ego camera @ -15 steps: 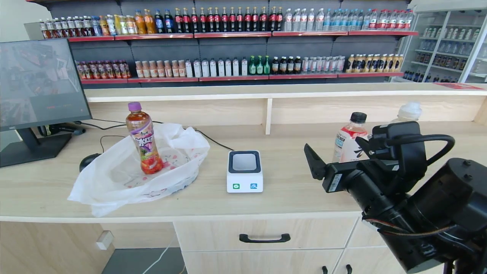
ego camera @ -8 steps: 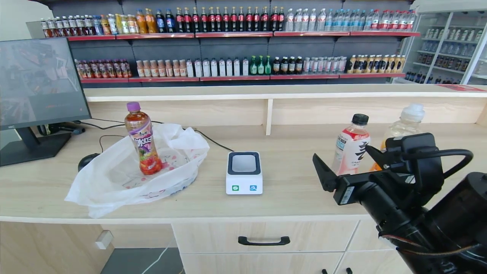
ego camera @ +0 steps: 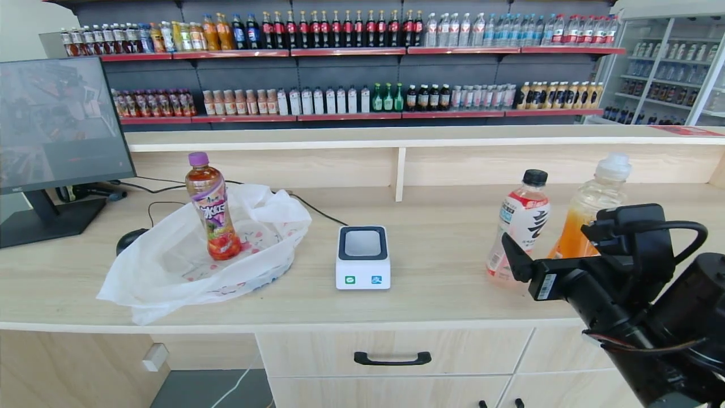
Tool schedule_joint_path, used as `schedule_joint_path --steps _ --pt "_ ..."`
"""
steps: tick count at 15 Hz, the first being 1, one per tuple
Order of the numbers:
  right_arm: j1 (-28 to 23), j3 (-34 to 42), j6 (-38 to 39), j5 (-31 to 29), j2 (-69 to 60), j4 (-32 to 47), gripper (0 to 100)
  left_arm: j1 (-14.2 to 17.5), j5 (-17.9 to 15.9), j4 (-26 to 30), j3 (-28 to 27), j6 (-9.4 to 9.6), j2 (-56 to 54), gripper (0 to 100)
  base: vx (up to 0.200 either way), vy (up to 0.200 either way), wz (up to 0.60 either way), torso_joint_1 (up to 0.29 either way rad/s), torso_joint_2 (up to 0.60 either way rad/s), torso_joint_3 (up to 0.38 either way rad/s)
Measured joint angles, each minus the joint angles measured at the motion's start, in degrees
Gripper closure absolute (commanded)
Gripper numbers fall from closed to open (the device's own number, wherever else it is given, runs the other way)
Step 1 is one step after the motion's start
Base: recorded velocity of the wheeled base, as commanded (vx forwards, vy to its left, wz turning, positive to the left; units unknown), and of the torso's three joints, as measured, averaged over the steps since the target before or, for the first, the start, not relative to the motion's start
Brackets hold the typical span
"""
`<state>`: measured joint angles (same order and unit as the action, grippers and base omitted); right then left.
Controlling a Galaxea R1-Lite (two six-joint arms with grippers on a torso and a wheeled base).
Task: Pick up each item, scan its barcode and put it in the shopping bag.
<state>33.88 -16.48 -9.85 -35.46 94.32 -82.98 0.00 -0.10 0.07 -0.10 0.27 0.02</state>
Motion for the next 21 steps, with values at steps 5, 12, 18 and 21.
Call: schedule_joint_path --steps 5,12,18,21 --pt "-5.1 -3.9 1.3 1.9 5.3 1.2 0 0.0 0.0 0.0 0.0 0.00 0.0 0 0.000 0.000 0.00 0.000 0.00 0.000" --pt "-7.1 -7.6 4.4 2.5 7.8 3.4 0 0.0 0.0 0.0 0.0 0.00 0.0 0 0.000 0.000 0.00 0.000 0.00 0.000" --pt "-3.8 -4.9 6.7 4.5 8.4 3.3 0 0.0 0.0 0.0 0.0 0.00 0.0 0 0.000 0.000 0.00 0.000 0.00 0.000" --pt "-3.8 -3.7 6.9 6.4 8.7 3.3 0 0.0 0.0 0.0 0.0 0.00 0.0 0 0.000 0.000 0.00 0.000 0.00 0.000"
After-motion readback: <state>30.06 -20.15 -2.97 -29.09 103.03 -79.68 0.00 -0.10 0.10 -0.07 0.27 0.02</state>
